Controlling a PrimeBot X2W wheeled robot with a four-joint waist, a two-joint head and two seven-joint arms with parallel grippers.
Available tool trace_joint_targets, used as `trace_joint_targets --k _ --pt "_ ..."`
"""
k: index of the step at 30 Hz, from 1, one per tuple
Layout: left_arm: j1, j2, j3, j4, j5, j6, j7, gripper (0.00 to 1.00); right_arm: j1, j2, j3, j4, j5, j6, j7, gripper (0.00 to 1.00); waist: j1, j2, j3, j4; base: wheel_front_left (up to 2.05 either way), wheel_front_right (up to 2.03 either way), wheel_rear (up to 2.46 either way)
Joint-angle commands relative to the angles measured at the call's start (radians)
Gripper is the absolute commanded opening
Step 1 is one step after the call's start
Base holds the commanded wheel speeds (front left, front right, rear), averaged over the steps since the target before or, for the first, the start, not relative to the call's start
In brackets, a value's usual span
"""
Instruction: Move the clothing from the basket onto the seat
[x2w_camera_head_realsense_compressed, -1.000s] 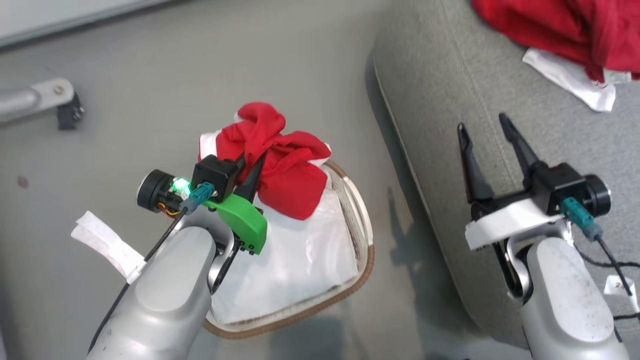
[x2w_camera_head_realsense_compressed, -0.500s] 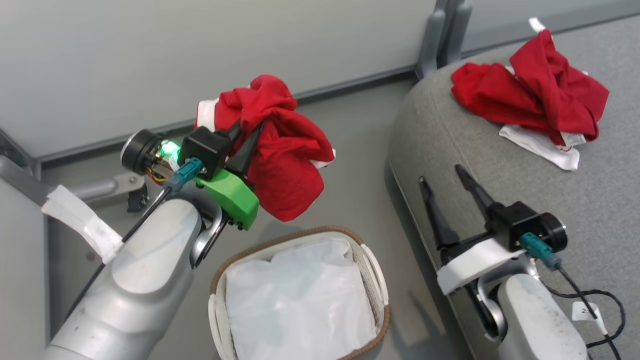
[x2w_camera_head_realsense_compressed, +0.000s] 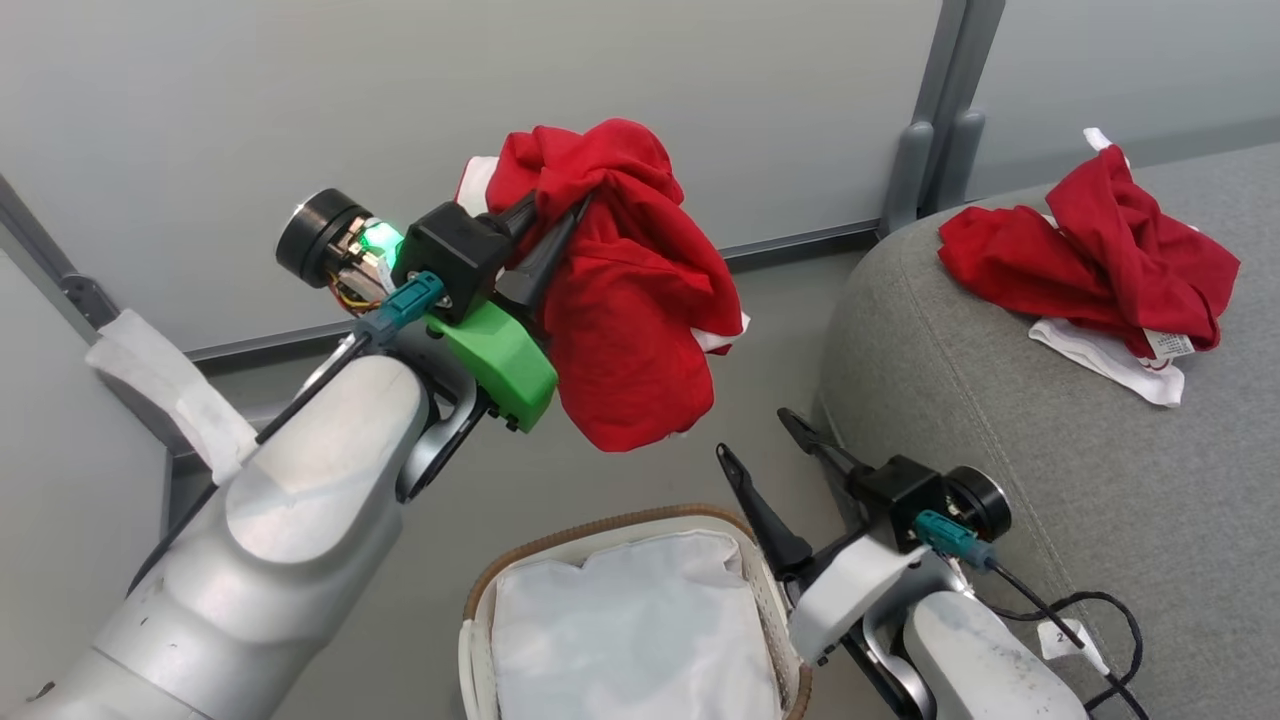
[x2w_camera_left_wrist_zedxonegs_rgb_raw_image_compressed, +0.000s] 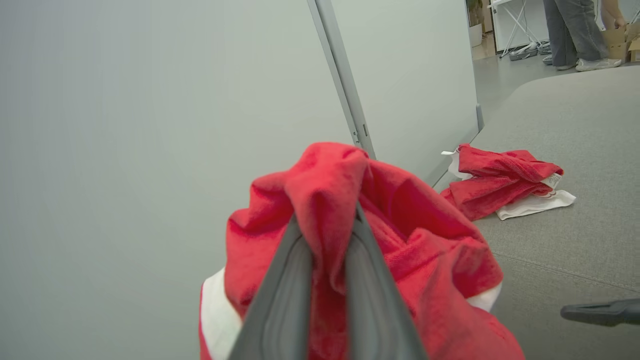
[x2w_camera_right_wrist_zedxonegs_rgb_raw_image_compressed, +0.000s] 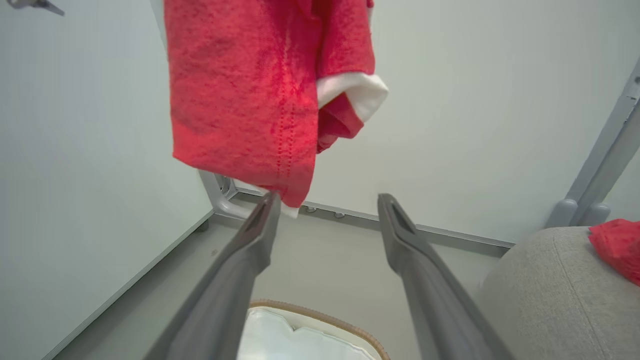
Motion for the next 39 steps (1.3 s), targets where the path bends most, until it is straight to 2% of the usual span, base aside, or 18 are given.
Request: trace_joint_targets --k 1,7,21,22,25,32,33,35,37,38,39 --pt "-0.019 0.002 -0.008 -0.013 -0.011 0.001 0.005 0.0 -0.021 -0.004 0.022 0.02 0.002 -0.001 -0.002 1.0 0.0001 0.0 -0.006 0.014 0.0 0.0 0.0" --pt "-0.033 0.003 -0.035 -0.062 -0.027 0.001 0.025 0.0 -0.087 -0.004 0.098 0.078 0.021 -0.001 -0.002 1.0 0.0001 0.0 -0.011 0.041 0.0 0.0 0.0" --pt "0.007 -0.001 -0.062 -0.113 -0.052 0.007 0.032 0.0 -0.208 -0.003 0.162 0.04 0.07 -0.001 -0.002 0.98 0.0001 0.0 -0.015 0.072 0.0 0.0 0.0" --pt "0.01 -0.002 -0.063 -0.113 -0.055 0.007 0.031 0.0 -0.213 -0.003 0.163 0.033 0.072 -0.001 -0.002 0.45 0.0001 0.0 -0.015 0.073 0.0 0.0 0.0" --pt "0.021 0.0 -0.064 -0.11 -0.063 0.011 0.028 0.0 -0.222 -0.004 0.168 0.01 0.08 -0.001 -0.002 0.0 0.0001 0.0 -0.017 0.073 0.0 0.0 0.0" --pt "0.072 -0.002 -0.049 -0.092 -0.098 0.027 0.005 0.0 -0.205 -0.004 0.153 -0.019 0.066 -0.001 -0.002 0.0 0.0001 0.0 -0.024 0.067 0.0 0.0 0.0" --pt "0.08 -0.002 -0.047 -0.089 -0.104 0.028 0.002 0.03 -0.201 -0.004 0.149 -0.02 0.065 -0.001 -0.002 0.0 0.0001 0.0 -0.025 0.066 0.0 0.0 0.0" --pt "0.103 -0.005 -0.041 -0.08 -0.12 0.034 -0.009 0.23 -0.195 -0.004 0.138 -0.024 0.059 -0.001 -0.002 0.0 0.0001 0.0 -0.027 0.063 0.0 0.0 0.0" --pt "0.122 -0.006 -0.037 -0.07 -0.129 0.038 -0.021 0.67 -0.188 -0.003 0.126 -0.027 0.056 -0.001 -0.002 0.0 0.0001 0.0 -0.029 0.061 0.0 0.0 0.0" --pt "0.14 -0.009 -0.033 -0.061 -0.139 0.044 -0.029 1.0 -0.183 -0.003 0.119 -0.029 0.053 -0.001 -0.002 0.0 0.0001 0.0 -0.03 0.06 0.0 0.0 0.0" --pt "0.153 -0.013 -0.03 -0.052 -0.148 0.044 -0.034 1.0 -0.18 -0.004 0.113 -0.029 0.049 -0.001 -0.002 0.0 0.0001 0.0 -0.03 0.059 0.0 0.0 0.0"
